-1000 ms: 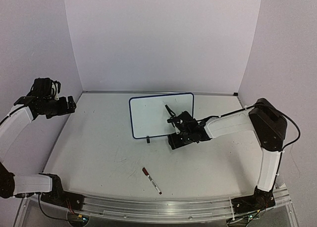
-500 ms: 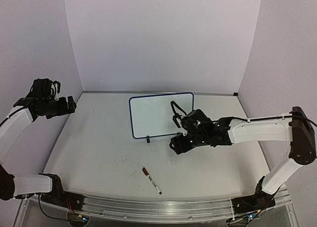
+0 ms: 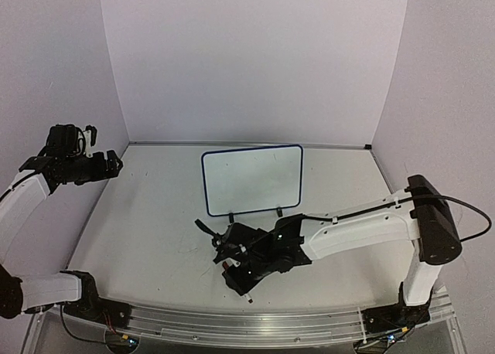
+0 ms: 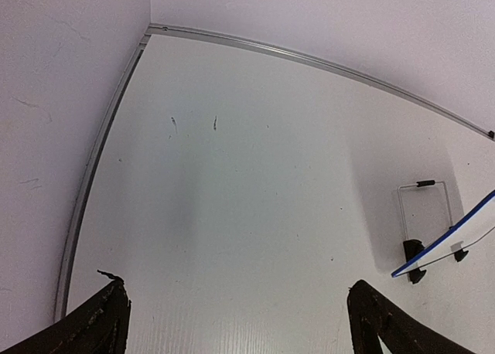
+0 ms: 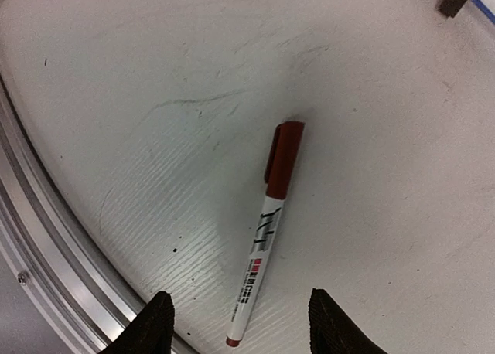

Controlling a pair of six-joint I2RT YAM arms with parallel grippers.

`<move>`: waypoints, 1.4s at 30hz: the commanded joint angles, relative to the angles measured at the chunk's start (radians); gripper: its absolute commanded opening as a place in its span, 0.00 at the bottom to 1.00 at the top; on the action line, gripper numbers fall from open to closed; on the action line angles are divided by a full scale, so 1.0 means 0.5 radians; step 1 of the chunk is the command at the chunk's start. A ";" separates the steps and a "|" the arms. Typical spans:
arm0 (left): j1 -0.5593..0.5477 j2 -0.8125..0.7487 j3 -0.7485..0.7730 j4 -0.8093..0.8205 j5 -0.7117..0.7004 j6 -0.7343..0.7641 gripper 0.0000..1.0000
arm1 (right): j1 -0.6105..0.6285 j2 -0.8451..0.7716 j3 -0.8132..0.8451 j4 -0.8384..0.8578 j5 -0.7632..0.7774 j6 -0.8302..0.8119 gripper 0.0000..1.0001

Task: Write a sentence on the whiteboard
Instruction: Pick up the whiteboard marker from the center of the board.

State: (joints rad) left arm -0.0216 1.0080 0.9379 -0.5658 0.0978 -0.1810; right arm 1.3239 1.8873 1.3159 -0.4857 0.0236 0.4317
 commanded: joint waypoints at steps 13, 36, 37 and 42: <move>-0.003 0.010 -0.002 0.077 0.137 0.021 0.95 | 0.068 0.323 0.169 -0.196 -0.083 0.190 0.38; -0.226 -0.095 -0.057 -0.001 0.389 -0.424 0.87 | 0.029 0.085 0.154 -0.319 0.432 0.239 0.00; -0.322 -0.099 -0.064 -0.011 0.381 -0.437 0.87 | 0.015 0.022 0.125 -0.299 0.442 0.178 0.00; -0.664 -0.006 -0.088 0.048 0.556 -0.563 0.89 | -0.081 -0.298 -0.065 -0.028 0.246 -0.104 0.00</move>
State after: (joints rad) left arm -0.2578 0.9823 0.9043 -0.5750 0.2740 -0.3868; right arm 1.3204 1.8918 1.3363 -0.6059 0.1670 0.5074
